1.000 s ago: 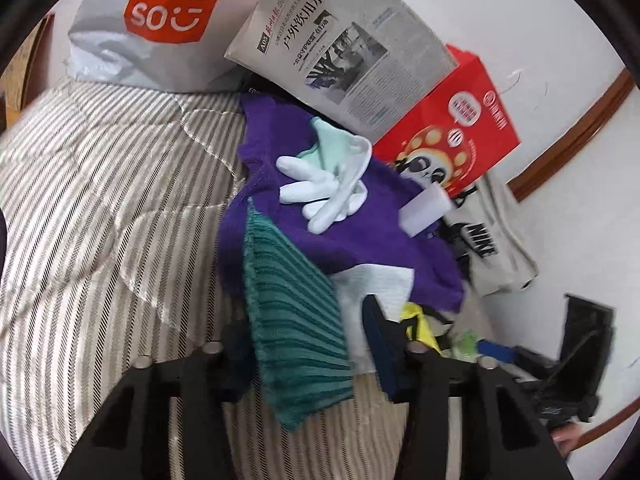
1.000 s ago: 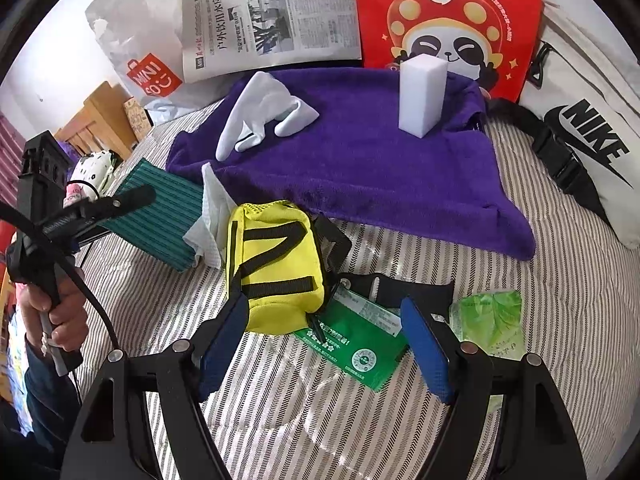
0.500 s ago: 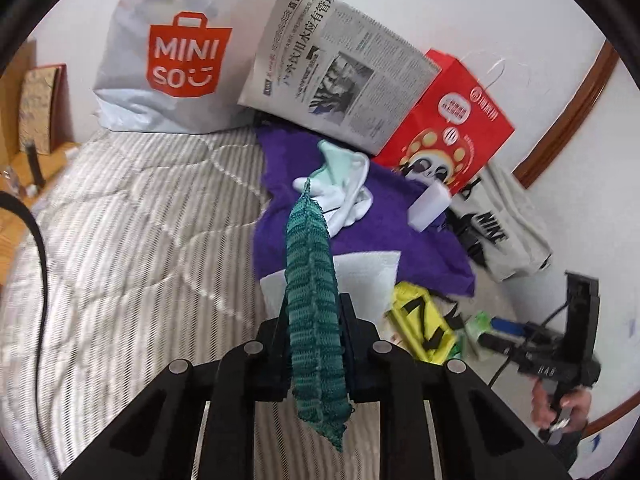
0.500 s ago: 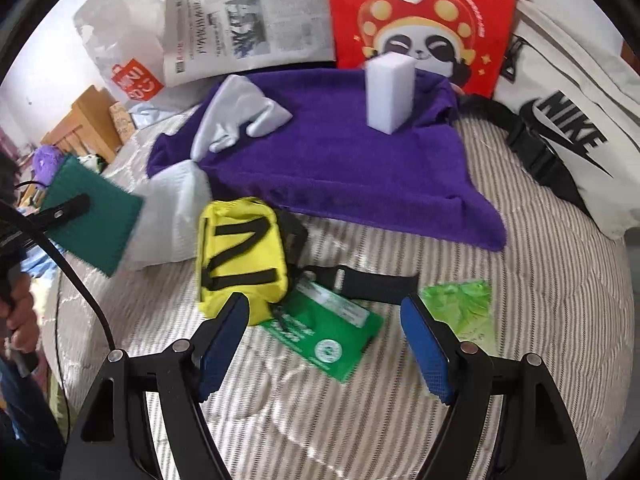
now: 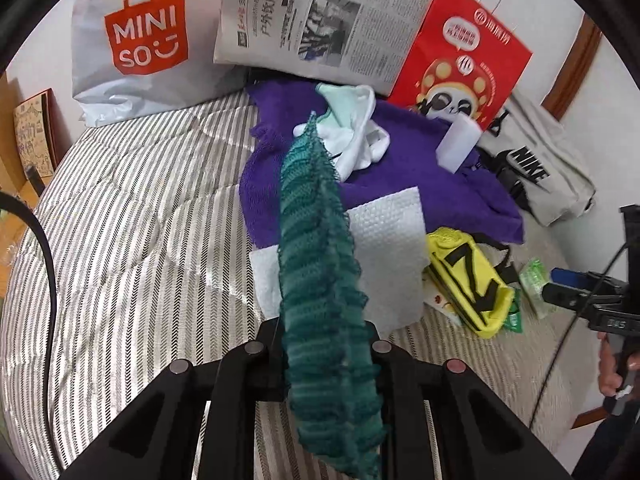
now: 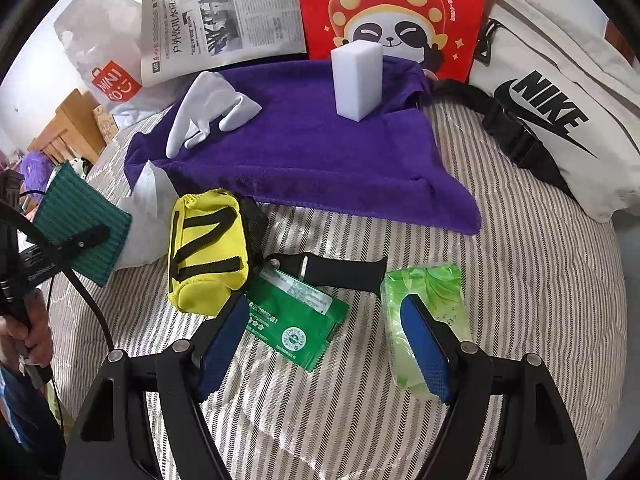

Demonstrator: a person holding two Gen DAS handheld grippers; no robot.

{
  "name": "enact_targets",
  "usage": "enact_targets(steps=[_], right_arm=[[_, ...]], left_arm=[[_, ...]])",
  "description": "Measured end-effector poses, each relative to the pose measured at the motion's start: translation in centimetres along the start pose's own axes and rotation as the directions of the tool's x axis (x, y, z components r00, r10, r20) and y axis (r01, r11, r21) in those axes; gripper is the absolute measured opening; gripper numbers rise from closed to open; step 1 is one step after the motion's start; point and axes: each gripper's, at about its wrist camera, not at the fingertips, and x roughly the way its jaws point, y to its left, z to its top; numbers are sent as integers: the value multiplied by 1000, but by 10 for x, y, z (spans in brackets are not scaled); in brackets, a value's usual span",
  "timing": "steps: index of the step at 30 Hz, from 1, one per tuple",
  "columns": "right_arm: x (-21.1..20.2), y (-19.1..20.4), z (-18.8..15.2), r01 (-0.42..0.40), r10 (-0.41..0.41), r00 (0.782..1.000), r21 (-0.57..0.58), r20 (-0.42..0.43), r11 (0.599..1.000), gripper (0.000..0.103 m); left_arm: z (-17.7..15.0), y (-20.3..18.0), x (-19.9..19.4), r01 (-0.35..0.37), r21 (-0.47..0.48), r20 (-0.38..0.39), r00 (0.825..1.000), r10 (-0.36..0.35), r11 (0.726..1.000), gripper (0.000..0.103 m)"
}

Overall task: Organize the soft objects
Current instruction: 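Lift the teal cloth with the left tool while the right tool grasps the green tissue pack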

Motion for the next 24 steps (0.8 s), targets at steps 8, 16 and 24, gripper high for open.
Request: enact_targets(steps=[8,16,24], right_arm=[[-1,-11,-1,22,-22,1000,14,5,1000,78],[8,-22,-3,87,-87,996,17,-6,996,78],[32,-42,-9,199,-198,979,27,-40,980,78]], left_arm=[[-13,8,-47,-44,31,33,999,43,999,18],[-31,18,-51,-59,-7,7,998,59,998,18],[-33,6,-42,-19,-2,-10,1000,19,1000,18]])
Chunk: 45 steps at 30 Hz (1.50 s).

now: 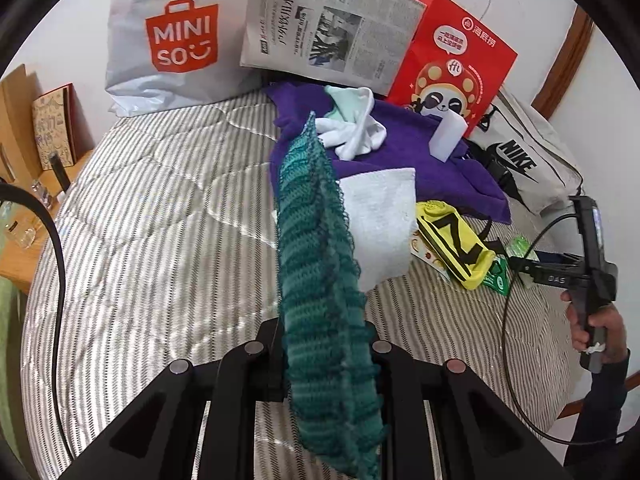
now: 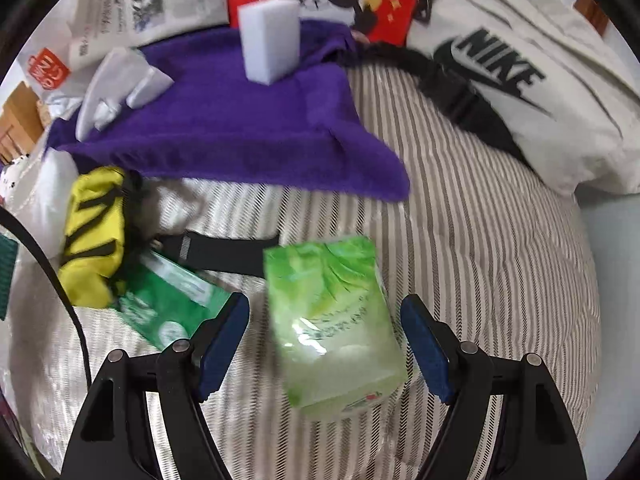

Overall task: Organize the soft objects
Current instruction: 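Lift the teal cloth with the left tool while the right tool grasps the green tissue pack, then carry the teal cloth and tissue pack over the purple towel with both tools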

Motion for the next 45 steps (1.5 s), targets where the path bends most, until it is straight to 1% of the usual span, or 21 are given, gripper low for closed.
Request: enact_targets(steps=[3,4,5,6,9,11,13,15,17,22,29,35,37,39,42,45], right_arm=[[12,-5,-3,10,-10,1000,7,-17,1000,78],[11,-8,-4,-4,4,1000,14,2,1000,74],[13,-11,-4,-13,13,1000,23,9,1000,67],[13,-13,-5,-26,26,1000,26,16,999,54],[9,-18,-8,-46,45,998,30,46,998,54],[8,-18,-9,-57,57,998,25,31,998,54],[5,-18,-9,-52,51,998,20,31,998,54],[0,-21,-8,-75,74,997,31,35,997,54],[-5,-22,-8,-89,88,995,38,43,995,54],[-24,-18,1,-94,92,993,24,76,995,54],[-36,-2,25,-121,121,986,-12,118,993,54],[-42,11,62,-167,167,972,-12,167,986,54],[-39,12,77,-211,208,964,3,168,977,54],[-36,13,89,-232,226,960,15,163,973,54],[-30,14,107,-232,225,961,27,161,972,54],[-21,15,125,-220,212,966,36,150,975,54]], left_arm=[[-1,-2,2,0,5,-6,1000,0,1000,18],[-1,-3,3,1,5,-8,1000,-1,1000,18],[-1,-4,3,5,7,-9,1000,-5,1000,18],[-1,-4,4,7,9,-11,1000,-7,1000,18],[-1,-8,4,20,13,-9,1000,-20,1000,18],[1,-8,4,36,12,-7,999,-36,999,18],[3,-11,4,44,16,-3,999,-43,999,18],[6,-14,4,52,25,3,999,-52,998,18],[10,-18,3,62,36,11,998,-63,997,18],[21,-29,3,72,65,26,997,-74,995,18],[45,-41,4,102,102,55,993,-108,990,18],[78,-48,15,116,119,79,989,-126,986,18],[88,-50,20,102,131,86,990,-113,986,18],[99,-52,25,95,135,90,990,-108,986,18],[116,-54,32,113,138,93,988,-127,984,18],[131,-56,44,150,137,95,982,-164,979,18]])
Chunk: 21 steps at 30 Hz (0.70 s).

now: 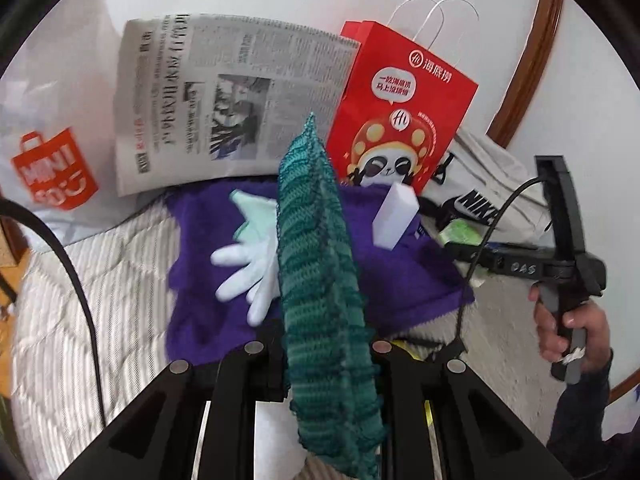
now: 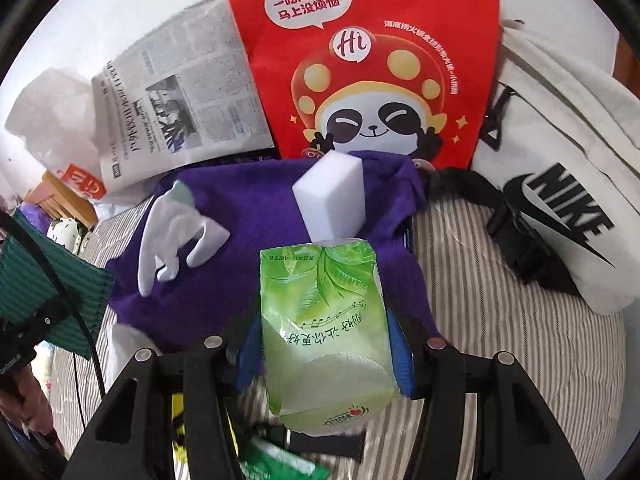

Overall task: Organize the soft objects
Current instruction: 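Carry the teal cloth and tissue pack over the purple towel with both tools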

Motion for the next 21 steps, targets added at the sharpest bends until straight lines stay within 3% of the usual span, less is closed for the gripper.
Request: enact_targets(steps=[14,21], right_arm=[[54,1,13,57,-58,998,-31,-36,998,54],[78,-9,8,57,-58,995,-17,-80,998,54]], left_arm=[[30,-1,83,53,-16,-91,994,-54,998,18],[23,12,114,16,-32,-138,990,-21,999,18]])
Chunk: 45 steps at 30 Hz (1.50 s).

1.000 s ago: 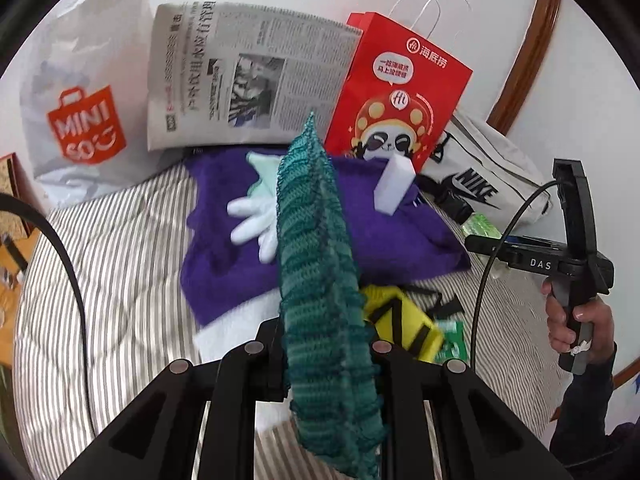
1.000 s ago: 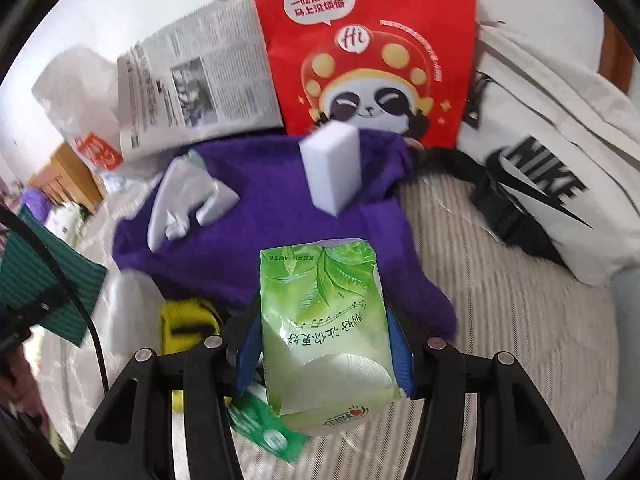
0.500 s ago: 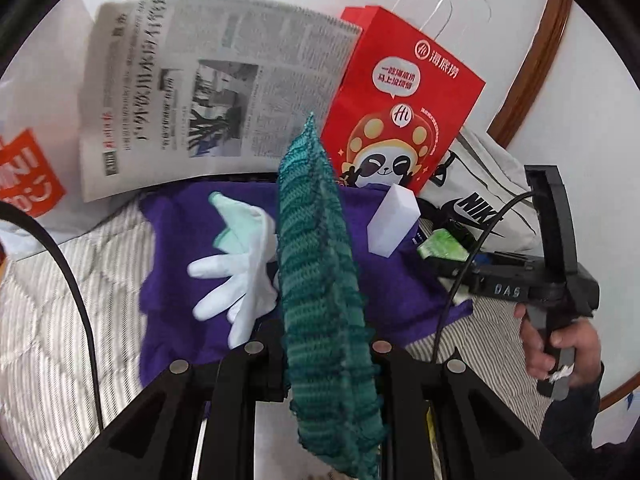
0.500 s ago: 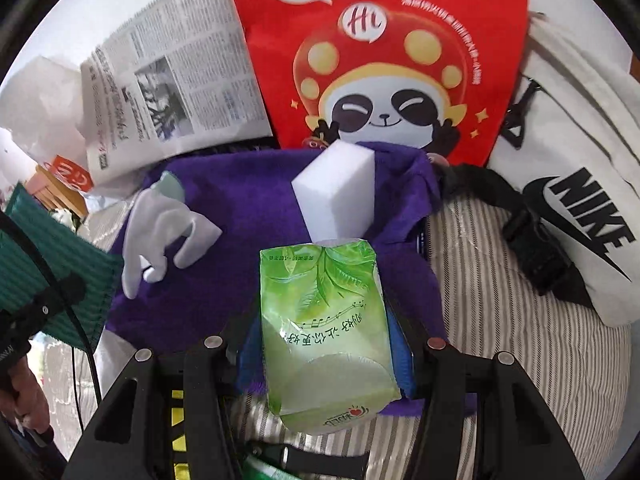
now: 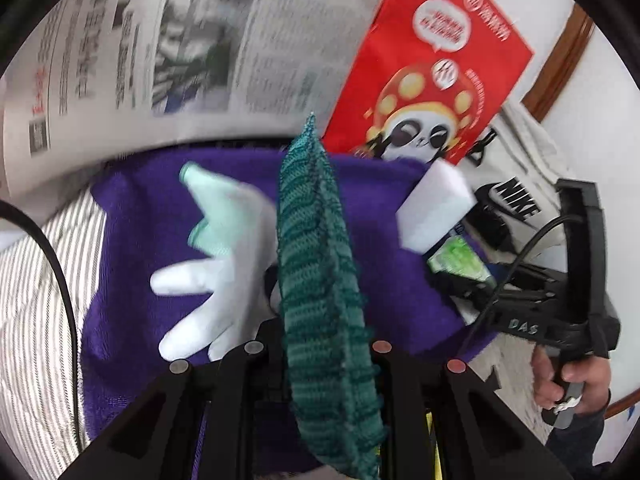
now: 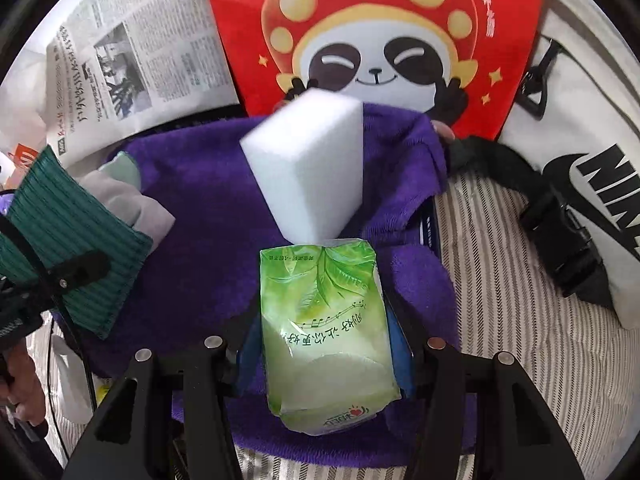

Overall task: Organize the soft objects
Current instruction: 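Carry the teal cloth and tissue pack over the purple towel with both tools, then lower the teal cloth and tissue pack onto the purple towel and open both tools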

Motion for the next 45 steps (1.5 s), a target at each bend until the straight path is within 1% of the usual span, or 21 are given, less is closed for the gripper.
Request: enact_targets(steps=[3,4,7,10,16,20,21,22,23,24,26,27,29,31,33,34,38,41,43,44,45], right_arm=[[7,0,-3,10,-10,1000,-5,-12,1000,54],[9,0,-4,15,-16,1000,-8,-11,1000,54],[9,2,-5,27,-27,1000,-21,-1,999,54],[10,5,-7,43,-43,999,-31,8,999,55],[14,18,-14,100,-98,995,-103,28,990,55],[14,18,-16,94,-92,995,-102,27,990,56],[13,18,-16,94,-92,995,-104,28,990,60],[13,18,-16,93,-90,996,-105,27,990,65],[14,17,-17,88,-86,996,-106,25,990,67],[14,16,-16,80,-78,997,-109,21,991,71],[14,17,-17,52,-51,999,-115,11,992,71],[13,17,-18,49,-48,999,-116,9,992,71],[12,19,-18,53,-52,999,-119,5,991,71],[11,21,-17,62,-61,998,-121,6,991,72],[10,26,-14,70,-69,998,-125,9,990,72],[8,27,-14,73,-72,997,-127,11,989,72],[-3,28,-19,87,-85,996,-125,22,988,72],[-10,25,-17,91,-87,996,-123,36,988,76],[-19,26,-19,95,-90,995,-118,44,988,77],[-24,25,-20,98,-93,995,-112,49,989,77],[-22,18,-11,95,-91,995,-108,49,990,77]], left_arm=[[-3,9,2,10,-24,4,1000,-10,1000,19],[-3,11,1,23,-33,4,1000,-23,999,19],[-3,13,1,25,-37,7,1000,-25,999,19],[-3,14,2,11,-34,6,1000,-11,999,21],[-7,13,5,3,-35,-3,1000,-3,999,23],[-7,11,4,-15,-24,-5,1000,15,1000,24],[-8,10,4,-22,-22,-6,1000,21,1000,25],[-8,10,3,-33,-19,-7,999,33,999,27],[-8,9,3,-44,-20,-8,999,44,999,31],[-8,9,2,-53,-21,-10,999,53,998,32],[-9,9,-2,-63,-22,-3,998,63,998,34],[-9,9,-4,-68,-21,3,998,68,997,37],[-10,9,-11,-87,-20,21,996,87,996,57],[-9,9,-19,-107,-8,48,993,107,994,60],[-8,8,-22,-122,7,53,991,122,992,65],[-7,7,-24,-148,15,57,988,147,989,69],[-5,5,-25,-236,45,44,971,235,971,70],[-8,4,-26,-290,65,30,957,288,955,75],[-14,3,-32,-333,75,28,943,332,940,75],[-16,3,-35,-340,78,31,940,339,937,75],[-19,3,-39,-341,82,33,940,340,936,75]])
